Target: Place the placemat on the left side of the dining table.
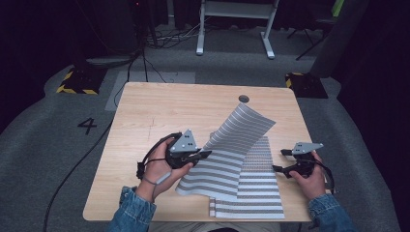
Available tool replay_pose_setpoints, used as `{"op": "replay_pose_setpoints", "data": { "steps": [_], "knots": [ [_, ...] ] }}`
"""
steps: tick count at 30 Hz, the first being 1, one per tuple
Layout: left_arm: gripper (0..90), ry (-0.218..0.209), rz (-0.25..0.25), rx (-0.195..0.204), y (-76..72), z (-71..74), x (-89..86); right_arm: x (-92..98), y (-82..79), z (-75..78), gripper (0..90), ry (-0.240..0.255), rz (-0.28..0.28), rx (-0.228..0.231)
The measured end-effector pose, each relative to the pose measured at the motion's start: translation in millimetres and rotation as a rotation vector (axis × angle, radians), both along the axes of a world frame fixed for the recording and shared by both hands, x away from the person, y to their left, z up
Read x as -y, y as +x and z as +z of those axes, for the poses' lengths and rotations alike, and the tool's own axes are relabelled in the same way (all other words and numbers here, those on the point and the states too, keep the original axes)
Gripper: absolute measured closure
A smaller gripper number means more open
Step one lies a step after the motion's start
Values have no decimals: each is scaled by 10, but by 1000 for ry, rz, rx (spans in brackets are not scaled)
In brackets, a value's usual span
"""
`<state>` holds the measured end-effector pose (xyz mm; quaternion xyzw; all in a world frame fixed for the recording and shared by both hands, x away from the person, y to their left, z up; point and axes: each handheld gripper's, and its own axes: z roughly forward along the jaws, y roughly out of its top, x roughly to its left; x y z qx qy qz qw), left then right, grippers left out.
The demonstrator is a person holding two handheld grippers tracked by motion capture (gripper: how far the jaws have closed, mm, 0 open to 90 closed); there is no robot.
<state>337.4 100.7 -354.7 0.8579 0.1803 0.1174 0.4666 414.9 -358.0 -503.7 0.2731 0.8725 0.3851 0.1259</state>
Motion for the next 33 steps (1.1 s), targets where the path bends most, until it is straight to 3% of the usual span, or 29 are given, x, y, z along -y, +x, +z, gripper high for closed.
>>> {"op": "replay_pose_setpoints", "data": {
  "steps": [1, 5, 12, 20, 22, 26, 33],
  "knots": [
    [887, -23, 11, -17, -20, 20, -23, 0, 0, 0, 159, 0, 0, 0],
    [887, -7, 16, 12, -50, 123, -176, -2, 0, -3, 159, 3, -1, 2],
    [887, -18, 35, 36, -135, 256, -439, 0, -1, 1, 159, 0, 0, -2],
    [886, -33, 67, 15, -180, 299, -633, -2, -2, -1, 159, 3, -2, -2],
    [886, -42, 75, -6, -161, 281, -690, -2, -2, -1, 159, 3, -2, -2],
    [886, -20, 80, -36, -108, 220, -759, -2, -2, 0, 159, 3, -2, -2],
    [885, 3, 90, -110, 29, 16, -837, -2, -2, -1, 159, 3, -2, -1]
  ]
}}
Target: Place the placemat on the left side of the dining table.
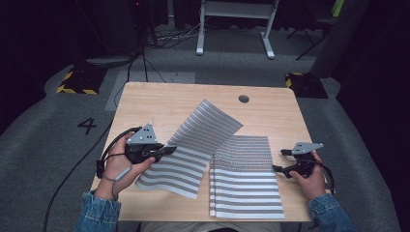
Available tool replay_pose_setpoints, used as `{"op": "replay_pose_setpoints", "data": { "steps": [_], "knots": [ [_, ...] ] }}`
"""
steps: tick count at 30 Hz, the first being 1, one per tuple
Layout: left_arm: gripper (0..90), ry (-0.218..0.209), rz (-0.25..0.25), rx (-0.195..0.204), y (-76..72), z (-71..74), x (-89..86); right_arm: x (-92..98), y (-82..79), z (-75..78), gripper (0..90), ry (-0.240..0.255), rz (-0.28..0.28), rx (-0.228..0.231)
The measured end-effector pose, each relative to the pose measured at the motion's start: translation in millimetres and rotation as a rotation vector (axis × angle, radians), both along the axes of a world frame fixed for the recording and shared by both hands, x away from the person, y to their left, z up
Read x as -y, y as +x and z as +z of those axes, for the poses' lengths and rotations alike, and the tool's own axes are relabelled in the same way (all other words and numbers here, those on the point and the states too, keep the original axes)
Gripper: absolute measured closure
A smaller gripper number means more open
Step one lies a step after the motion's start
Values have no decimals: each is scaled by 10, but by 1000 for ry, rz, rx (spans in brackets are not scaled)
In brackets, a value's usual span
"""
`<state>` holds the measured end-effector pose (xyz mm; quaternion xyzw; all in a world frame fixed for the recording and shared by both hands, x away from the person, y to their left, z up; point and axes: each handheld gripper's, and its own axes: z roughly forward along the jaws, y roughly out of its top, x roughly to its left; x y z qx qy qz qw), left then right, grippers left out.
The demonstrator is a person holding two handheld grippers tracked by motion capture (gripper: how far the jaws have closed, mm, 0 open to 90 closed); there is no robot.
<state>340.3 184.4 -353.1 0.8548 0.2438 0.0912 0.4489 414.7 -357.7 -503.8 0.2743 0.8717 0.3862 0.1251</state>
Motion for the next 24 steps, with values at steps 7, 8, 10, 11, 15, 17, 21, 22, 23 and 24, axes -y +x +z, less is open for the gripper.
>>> {"op": "replay_pose_setpoints", "data": {
  "steps": [7, 8, 10, 11, 15, 17, 21, 22, 23, 24],
  "knots": [
    [884, 52, 34, -45, 183, -158, -72, 0, 0, 0, 159, 0, 0, 0],
    [883, 60, 35, -43, 209, -164, -83, 0, 0, 0, 159, 0, 0, 0],
    [883, 66, 43, -60, 265, -191, -95, 0, 0, 0, 159, 0, 0, 0],
    [883, 80, 40, -68, 302, -209, -107, 0, 0, 0, 159, 0, 0, 0],
    [698, 89, 95, -51, 427, -307, -153, 0, 0, 0, 159, 0, 0, 0],
    [550, 103, 211, 10, 517, -376, -217, 0, 0, 0, 159, 0, 0, 0],
    [326, 314, 390, 52, 642, -458, -359, 0, 0, 0, 159, 0, 0, 0],
    [324, 321, 413, 62, 646, -464, -369, 0, 0, 0, 159, 0, 0, 0],
    [328, 323, 421, 68, 650, -460, -383, 0, 0, 0, 159, 0, -1, 0],
    [330, 309, 421, 74, 646, -456, -376, 1, 0, 2, 159, -1, 0, -1]
  ]
}}
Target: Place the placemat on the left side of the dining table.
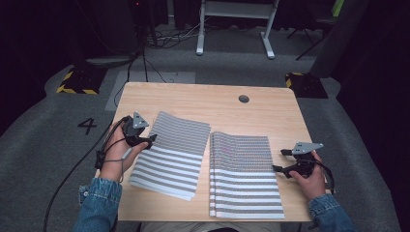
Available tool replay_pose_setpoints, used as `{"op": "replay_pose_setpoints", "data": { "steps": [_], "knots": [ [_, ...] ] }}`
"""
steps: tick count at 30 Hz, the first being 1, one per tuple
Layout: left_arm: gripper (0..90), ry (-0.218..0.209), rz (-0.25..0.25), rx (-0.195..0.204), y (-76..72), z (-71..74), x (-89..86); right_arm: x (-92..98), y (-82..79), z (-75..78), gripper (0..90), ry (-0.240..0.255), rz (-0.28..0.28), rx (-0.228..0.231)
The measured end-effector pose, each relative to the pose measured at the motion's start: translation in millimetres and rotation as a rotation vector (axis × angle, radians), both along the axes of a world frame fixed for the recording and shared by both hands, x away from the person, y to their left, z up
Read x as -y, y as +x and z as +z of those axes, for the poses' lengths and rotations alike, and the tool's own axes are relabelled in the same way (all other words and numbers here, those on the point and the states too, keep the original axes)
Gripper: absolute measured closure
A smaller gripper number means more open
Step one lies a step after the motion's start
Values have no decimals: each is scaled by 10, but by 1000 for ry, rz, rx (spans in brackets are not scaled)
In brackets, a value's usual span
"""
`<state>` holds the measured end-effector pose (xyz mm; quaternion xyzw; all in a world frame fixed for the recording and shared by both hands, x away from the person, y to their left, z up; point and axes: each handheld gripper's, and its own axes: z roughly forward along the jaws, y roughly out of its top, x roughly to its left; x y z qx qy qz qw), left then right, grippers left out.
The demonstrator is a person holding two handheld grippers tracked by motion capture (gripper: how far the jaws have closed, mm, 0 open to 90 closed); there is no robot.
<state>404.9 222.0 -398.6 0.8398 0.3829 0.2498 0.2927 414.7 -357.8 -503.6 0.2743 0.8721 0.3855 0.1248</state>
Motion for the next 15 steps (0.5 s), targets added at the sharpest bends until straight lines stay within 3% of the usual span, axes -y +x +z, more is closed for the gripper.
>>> {"op": "replay_pose_setpoints", "data": {
  "steps": [4, 7, 10, 15],
  "knots": [
    [327, -70, -43, 9, -62, 31, 97, -2, 0, -2, 159, 2, -1, 1],
    [316, -96, -93, 15, -159, 50, 279, -1, 0, -2, 159, 2, 0, 1],
    [311, -156, -148, 8, -274, 46, 491, -1, 0, -2, 159, 2, 0, 1],
    [299, -153, -244, -52, -442, -113, 863, -1, 0, -2, 159, 1, -1, 1]
  ]
}}
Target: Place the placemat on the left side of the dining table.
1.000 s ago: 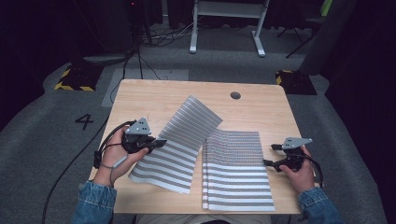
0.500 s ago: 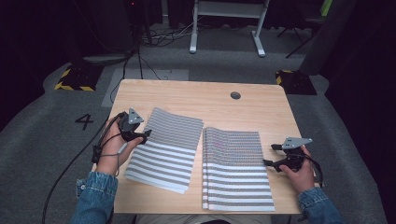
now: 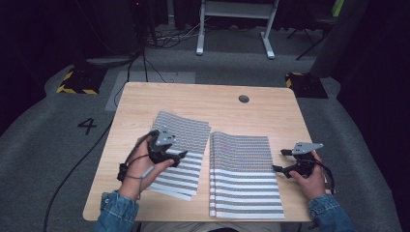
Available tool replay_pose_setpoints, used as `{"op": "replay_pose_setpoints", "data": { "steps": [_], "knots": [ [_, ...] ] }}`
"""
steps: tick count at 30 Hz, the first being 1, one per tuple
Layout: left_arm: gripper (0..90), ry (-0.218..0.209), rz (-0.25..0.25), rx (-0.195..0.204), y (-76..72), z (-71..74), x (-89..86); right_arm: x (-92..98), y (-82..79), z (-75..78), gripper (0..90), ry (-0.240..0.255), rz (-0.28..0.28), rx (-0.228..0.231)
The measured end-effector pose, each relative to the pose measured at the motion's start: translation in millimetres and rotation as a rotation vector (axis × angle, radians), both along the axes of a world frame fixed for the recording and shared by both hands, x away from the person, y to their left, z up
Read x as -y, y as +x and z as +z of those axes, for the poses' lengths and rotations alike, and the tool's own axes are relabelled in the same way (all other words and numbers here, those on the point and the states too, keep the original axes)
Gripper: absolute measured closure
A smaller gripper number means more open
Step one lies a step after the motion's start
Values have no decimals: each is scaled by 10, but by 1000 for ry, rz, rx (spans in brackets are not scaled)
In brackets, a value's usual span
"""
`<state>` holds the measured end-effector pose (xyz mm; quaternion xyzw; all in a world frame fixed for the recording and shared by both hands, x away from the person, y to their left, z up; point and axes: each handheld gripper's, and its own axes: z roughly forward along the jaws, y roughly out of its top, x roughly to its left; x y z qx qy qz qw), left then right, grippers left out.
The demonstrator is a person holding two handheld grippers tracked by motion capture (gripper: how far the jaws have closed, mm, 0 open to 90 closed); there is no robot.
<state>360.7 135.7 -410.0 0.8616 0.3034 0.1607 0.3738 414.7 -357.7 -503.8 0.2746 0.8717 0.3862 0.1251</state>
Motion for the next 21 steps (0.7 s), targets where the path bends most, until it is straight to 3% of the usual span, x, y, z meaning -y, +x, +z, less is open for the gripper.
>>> {"op": "replay_pose_setpoints", "data": {
  "steps": [3, 5, 9, 12, 13, 16, 19, 21],
  "knots": [
    [297, 7, -43, -55, -60, -195, 179, 0, 0, 0, 159, 0, 0, 0],
    [296, 47, -56, -73, -92, -345, 282, 0, 0, 0, 159, 0, 0, 0],
    [291, 52, -95, -125, -141, -555, 400, 0, 0, 0, 159, 1, 0, 0],
    [284, 65, -106, -144, -163, -669, 440, 0, 0, 0, 159, 0, 0, 0],
    [279, 73, -98, -170, -179, -701, 449, 0, 0, 0, 159, 1, 0, 0],
    [269, 101, -96, -179, -173, -795, 470, 1, 0, 2, 159, -1, 1, -1],
    [264, 96, -100, -168, -178, -817, 468, 1, 0, 2, 159, -1, 1, -1],
    [312, 96, -83, -131, -172, -820, 451, 1, 0, 1, 159, 0, 0, -1]
  ]
}}
